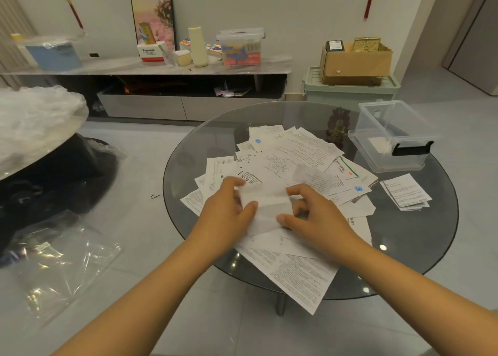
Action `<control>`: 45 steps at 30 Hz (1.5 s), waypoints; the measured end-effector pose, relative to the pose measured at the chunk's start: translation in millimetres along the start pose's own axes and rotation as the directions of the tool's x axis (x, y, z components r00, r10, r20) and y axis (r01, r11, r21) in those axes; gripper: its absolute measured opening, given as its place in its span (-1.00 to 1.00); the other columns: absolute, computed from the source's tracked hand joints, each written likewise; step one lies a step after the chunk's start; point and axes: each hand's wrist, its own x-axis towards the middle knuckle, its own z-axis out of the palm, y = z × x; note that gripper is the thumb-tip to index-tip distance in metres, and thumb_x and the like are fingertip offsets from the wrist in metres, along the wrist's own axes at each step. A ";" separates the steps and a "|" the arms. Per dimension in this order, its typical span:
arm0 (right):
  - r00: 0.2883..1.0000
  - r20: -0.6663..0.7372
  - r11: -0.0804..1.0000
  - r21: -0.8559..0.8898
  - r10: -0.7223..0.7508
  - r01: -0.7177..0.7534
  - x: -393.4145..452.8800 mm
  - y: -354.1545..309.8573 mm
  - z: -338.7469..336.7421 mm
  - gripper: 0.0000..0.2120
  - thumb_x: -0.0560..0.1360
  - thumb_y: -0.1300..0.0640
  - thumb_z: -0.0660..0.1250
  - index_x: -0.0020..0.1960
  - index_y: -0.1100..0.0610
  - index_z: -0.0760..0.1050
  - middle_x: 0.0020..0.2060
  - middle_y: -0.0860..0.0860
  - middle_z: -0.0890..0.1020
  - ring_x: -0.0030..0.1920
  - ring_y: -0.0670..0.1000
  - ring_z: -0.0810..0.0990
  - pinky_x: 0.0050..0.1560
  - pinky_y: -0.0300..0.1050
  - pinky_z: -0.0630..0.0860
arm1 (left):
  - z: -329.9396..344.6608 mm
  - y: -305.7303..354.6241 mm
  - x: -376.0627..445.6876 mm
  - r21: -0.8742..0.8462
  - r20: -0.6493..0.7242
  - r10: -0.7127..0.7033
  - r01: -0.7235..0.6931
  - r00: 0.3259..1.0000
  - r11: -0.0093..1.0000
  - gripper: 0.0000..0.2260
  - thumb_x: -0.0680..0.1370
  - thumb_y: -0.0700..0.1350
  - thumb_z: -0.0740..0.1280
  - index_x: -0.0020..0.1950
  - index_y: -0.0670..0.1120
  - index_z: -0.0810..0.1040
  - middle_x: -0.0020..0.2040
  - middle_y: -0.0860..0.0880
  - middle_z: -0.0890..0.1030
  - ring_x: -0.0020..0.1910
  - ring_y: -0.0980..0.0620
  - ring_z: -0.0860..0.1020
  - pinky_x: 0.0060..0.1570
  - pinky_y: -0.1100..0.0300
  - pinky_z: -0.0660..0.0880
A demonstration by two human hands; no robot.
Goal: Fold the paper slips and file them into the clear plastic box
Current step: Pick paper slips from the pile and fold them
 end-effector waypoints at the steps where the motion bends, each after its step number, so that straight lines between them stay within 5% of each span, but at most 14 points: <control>1: 1.000 -0.023 1.000 -0.017 -0.008 0.007 0.7 -0.7 2.4 -0.65 0.46 0.05 0.39 0.16 -0.10 0.34 -0.25 -0.06 0.61 -0.13 -0.07 0.58 -0.19 -0.27 0.40 | 2.0 -3.0 0.8 0.044 -0.035 0.040 -0.039 0.999 0.998 -0.58 0.53 -0.07 0.34 0.35 0.05 0.30 0.09 0.10 0.43 -0.12 0.22 0.48 -0.15 0.40 0.37; 3: 0.998 -0.051 0.994 -0.111 -0.028 0.022 3.0 -1.5 4.4 -0.59 0.48 0.04 0.36 0.25 -0.07 0.29 -0.31 -0.03 0.57 -0.16 -0.04 0.53 -0.14 -0.21 0.35 | 3.0 -7.7 1.5 0.151 -0.082 0.200 -0.186 0.976 0.971 -0.53 0.50 -0.09 0.37 0.37 0.06 0.31 0.23 0.08 0.32 0.10 0.19 0.39 0.04 0.33 0.34; 6: 0.999 -0.043 0.977 -0.213 -0.009 0.000 5.1 -1.7 3.4 -0.51 0.49 0.04 0.34 0.34 -0.02 0.21 -0.39 -0.04 0.48 -0.29 -0.10 0.45 -0.22 -0.23 0.30 | 3.5 -13.5 3.4 0.292 0.030 0.462 -0.450 0.886 0.844 -0.71 0.44 0.14 0.30 0.05 0.03 0.59 0.12 0.08 0.48 0.14 0.13 0.34 0.15 0.15 0.24; 9: 0.997 -0.008 0.979 -0.192 0.072 -0.072 5.9 -2.4 -1.7 -0.51 0.48 0.03 0.35 0.32 -0.02 0.22 -0.36 -0.05 0.47 -0.33 -0.12 0.45 -0.33 -0.24 0.32 | 10.2 -11.7 -1.6 0.330 0.285 0.425 -0.504 0.859 0.798 -0.46 0.35 0.37 0.13 0.12 0.08 0.58 0.14 0.17 0.53 0.20 0.18 0.37 0.17 0.24 0.10; 15: 0.991 0.083 0.973 -0.212 0.109 -0.089 4.3 -3.0 -19.1 -0.61 0.48 0.02 0.35 0.26 -0.03 0.34 -0.34 -0.12 0.45 -0.33 -0.15 0.43 -0.34 -0.28 0.29 | 12.8 -5.8 -2.4 0.337 0.305 0.445 -0.532 0.842 0.777 -0.62 0.47 0.17 0.21 0.16 0.02 0.59 0.11 0.10 0.60 0.12 0.06 0.50 0.18 0.13 0.35; 18: 0.999 -0.046 0.956 -0.292 -0.021 0.007 -2.8 4.1 -20.6 -0.51 0.45 -0.09 0.35 0.31 -0.10 0.27 -0.14 -0.11 0.52 -0.12 -0.11 0.50 -0.14 -0.21 0.40 | 11.6 -0.2 -3.8 0.317 0.267 0.436 -0.505 0.860 0.803 -0.67 0.51 0.09 0.15 0.04 -0.02 0.64 -0.06 0.06 0.65 -0.06 0.05 0.55 0.00 0.09 0.46; 21: 0.967 -0.079 0.926 -0.318 -0.240 0.204 -3.5 6.0 -21.8 -0.54 0.42 -0.31 0.20 0.25 -0.13 0.41 0.06 -0.18 0.39 0.15 -0.09 0.32 0.11 -0.20 0.24 | 13.7 1.6 -2.2 0.292 0.193 0.366 -0.409 0.910 0.864 -0.78 0.59 0.02 0.19 0.02 0.00 0.60 -0.09 0.05 0.64 -0.11 0.06 0.54 -0.07 0.10 0.47; 23: 0.975 0.021 0.920 -0.329 -0.220 0.214 -1.4 6.2 -21.1 -0.59 0.39 -0.34 0.18 0.12 -0.16 0.49 -0.03 -0.27 0.40 0.12 -0.14 0.25 0.09 -0.21 0.15 | 14.7 2.2 -0.4 0.239 0.141 0.305 -0.331 0.942 0.913 -0.85 0.59 -0.01 0.22 0.01 0.02 0.57 -0.12 0.08 0.62 -0.14 0.09 0.53 -0.10 0.16 0.47; 26: 0.991 0.017 0.932 -0.340 -0.131 0.129 4.3 12.0 -14.1 -0.81 0.45 -0.10 0.33 0.05 -0.13 0.48 -0.11 -0.16 0.49 0.10 -0.05 0.31 -0.03 -0.19 0.15 | 17.8 2.5 4.5 0.174 0.094 0.238 -0.252 0.967 0.952 -0.92 0.56 -0.10 0.27 0.02 0.05 0.51 -0.13 0.12 0.54 -0.20 0.19 0.46 -0.20 0.36 0.38; 31: 0.990 -0.137 0.937 -0.350 -0.046 -0.005 14.1 13.6 -5.7 -0.58 0.46 -0.06 0.36 0.28 -0.09 0.35 -0.12 -0.12 0.44 0.08 -0.03 0.33 0.02 -0.19 0.23 | 24.8 2.5 15.7 0.174 0.064 0.089 -0.099 0.994 0.980 -0.59 0.49 -0.04 0.39 0.30 0.02 0.37 0.12 0.07 0.37 -0.07 0.15 0.43 0.00 0.27 0.37; 33: 0.992 -0.111 0.898 -0.441 -0.063 0.008 17.9 13.6 -6.3 -0.55 0.47 -0.08 0.33 0.33 -0.09 0.33 0.05 -0.09 0.41 0.16 -0.03 0.28 0.10 -0.19 0.19 | 25.8 2.9 20.5 0.227 0.090 0.050 -0.069 0.995 0.972 -0.56 0.49 0.01 0.39 0.33 0.01 0.36 0.17 0.06 0.31 0.08 0.10 0.41 0.09 0.27 0.34; 36: 0.997 -0.049 0.888 -0.459 -0.059 0.030 21.4 12.9 -8.2 -0.60 0.48 -0.06 0.32 0.30 -0.08 0.37 0.16 -0.08 0.36 0.20 -0.03 0.24 0.12 -0.20 0.15 | 24.0 6.1 25.3 0.241 0.110 0.011 -0.037 0.994 0.970 -0.66 0.47 0.02 0.41 0.18 0.03 0.42 0.10 0.09 0.30 0.02 0.12 0.35 0.01 0.29 0.31; 40: 0.990 -0.101 0.932 -0.360 -0.097 0.054 19.6 11.8 -11.9 -0.78 0.46 0.03 0.37 0.08 -0.01 0.45 -0.05 -0.16 0.40 0.10 -0.05 0.30 0.03 -0.20 0.20 | 22.6 11.8 27.5 0.112 0.040 0.034 -0.039 0.999 0.993 -0.81 0.44 -0.08 0.45 -0.16 0.03 0.42 -0.13 0.10 0.45 -0.18 0.11 0.42 -0.22 0.26 0.32; 45: 0.980 -0.161 0.978 -0.191 -0.114 0.082 15.4 8.0 -29.4 -0.93 0.49 0.05 0.33 -0.08 0.02 0.45 -0.24 -0.14 0.51 -0.21 -0.14 0.44 -0.29 -0.33 0.31 | 24.0 28.6 30.4 -0.178 0.033 0.040 -0.034 0.999 0.983 -0.86 0.45 -0.15 0.44 -0.15 -0.01 0.49 -0.25 0.05 0.56 -0.32 0.12 0.49 -0.19 0.18 0.48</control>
